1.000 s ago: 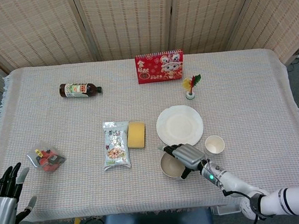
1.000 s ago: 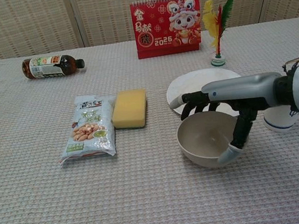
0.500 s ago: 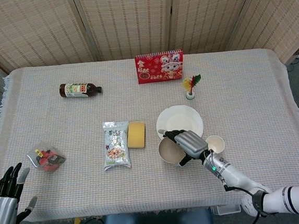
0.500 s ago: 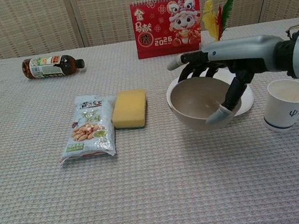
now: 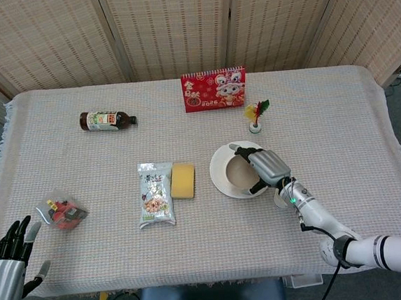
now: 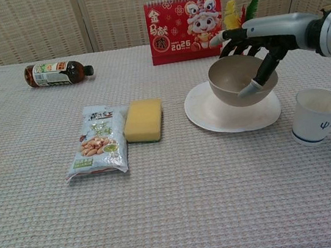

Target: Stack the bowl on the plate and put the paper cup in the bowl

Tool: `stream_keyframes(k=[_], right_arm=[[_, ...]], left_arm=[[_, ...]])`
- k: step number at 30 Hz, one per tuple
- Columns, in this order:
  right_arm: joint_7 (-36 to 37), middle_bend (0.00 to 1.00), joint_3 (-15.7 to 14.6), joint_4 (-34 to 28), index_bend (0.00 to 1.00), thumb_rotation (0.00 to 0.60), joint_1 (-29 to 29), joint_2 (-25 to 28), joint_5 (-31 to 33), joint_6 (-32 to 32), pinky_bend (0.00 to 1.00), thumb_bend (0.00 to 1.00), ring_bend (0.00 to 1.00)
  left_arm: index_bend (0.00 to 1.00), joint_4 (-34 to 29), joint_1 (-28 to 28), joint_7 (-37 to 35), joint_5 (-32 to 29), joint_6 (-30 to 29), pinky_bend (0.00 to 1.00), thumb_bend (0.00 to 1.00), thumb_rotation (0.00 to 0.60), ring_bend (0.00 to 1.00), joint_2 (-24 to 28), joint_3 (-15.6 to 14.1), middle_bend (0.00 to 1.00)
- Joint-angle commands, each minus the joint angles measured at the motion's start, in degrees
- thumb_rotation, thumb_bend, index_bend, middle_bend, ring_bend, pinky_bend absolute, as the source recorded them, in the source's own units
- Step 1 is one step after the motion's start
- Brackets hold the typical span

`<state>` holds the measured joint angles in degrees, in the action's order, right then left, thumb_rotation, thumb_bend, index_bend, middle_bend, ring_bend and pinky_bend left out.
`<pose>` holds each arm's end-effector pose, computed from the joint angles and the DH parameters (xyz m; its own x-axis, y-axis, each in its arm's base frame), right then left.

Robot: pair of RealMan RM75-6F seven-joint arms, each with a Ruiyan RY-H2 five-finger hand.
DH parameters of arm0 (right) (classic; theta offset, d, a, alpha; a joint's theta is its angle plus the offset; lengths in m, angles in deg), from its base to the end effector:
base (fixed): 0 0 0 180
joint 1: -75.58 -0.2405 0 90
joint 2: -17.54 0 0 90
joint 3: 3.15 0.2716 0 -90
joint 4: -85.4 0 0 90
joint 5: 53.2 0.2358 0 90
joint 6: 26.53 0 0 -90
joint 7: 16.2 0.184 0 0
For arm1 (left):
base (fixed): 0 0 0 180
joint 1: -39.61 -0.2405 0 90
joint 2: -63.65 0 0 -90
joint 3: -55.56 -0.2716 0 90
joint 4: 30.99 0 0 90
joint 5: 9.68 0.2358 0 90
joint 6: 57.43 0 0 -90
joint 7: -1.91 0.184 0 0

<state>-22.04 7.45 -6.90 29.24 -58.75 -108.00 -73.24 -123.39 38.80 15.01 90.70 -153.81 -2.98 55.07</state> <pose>-0.1532 -0.4135 -0.0091 0.2491 -0.4266 0.8694 -0.9554 -0.2553 0.1484 -0.2987 0.1738 0.1339 0.5388 -0.1313 0.8322 0.8208 -0.1407 -0.5536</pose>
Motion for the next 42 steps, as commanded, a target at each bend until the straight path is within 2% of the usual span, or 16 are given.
stream_keyframes(k=[1,8,21,25,28,34,42], right_arm=[[0.99,0.19,0.64,3.51,0.05,0.6,-0.58,-1.13,0.6,1.24,0.39,0.19,0.26],[4.25,0.19,0.83,10.02,0.05,0.6,-0.93,-3.73,1.09,4.73,0.39,0.19,0.26],[6.98,0.16,0.95,15.64,0.03,0.6,-1.07,-7.78,-0.9,6.7,0.39,0.15,0.26],[8.13,0.09,1.42,17.12,0.0,0.6,-1.7,-8.49,-0.44,8.82,0.34,0.11,0.19],[8.83,0.03,1.71,17.95,0.0,0.6,-2.13,-8.83,-0.46,10.07,0.25,0.07,0.11],[9.91,0.0,2.41,14.99,0.0,0.6,-1.75,-6.03,-1.88,10.11,0.14,0.05,0.03],[11.5,0.0,3.35,5.21,0.0,0.6,0.18,4.33,-2.39,10.34,0.1,0.05,0.0]], left_arm=[[0.0,0.28,0.51,-0.58,-1.25,1.05,0.26,0.31,0.6,0.0,-0.01,0.48,0.0],[0.0,0.33,0.91,-0.5,-2.01,1.94,0.26,0.31,0.6,0.0,-0.09,0.55,0.0],[0.0,0.14,0.56,-0.81,-1.6,0.95,0.26,0.31,0.6,0.0,0.19,0.23,0.0],[0.0,0.18,0.59,-1.07,-1.71,0.98,0.26,0.31,0.6,0.0,0.29,0.22,0.0],[0.0,0.18,0.55,-1.21,-1.73,0.86,0.26,0.31,0.6,0.0,0.36,0.2,0.0],[0.0,0.31,0.26,-1.32,-1.64,0.17,0.26,0.31,0.6,0.0,0.46,0.21,0.0],[0.0,0.16,0.64,0.54,-1.47,1.35,0.26,0.31,0.6,0.0,-0.39,-0.09,0.0]])
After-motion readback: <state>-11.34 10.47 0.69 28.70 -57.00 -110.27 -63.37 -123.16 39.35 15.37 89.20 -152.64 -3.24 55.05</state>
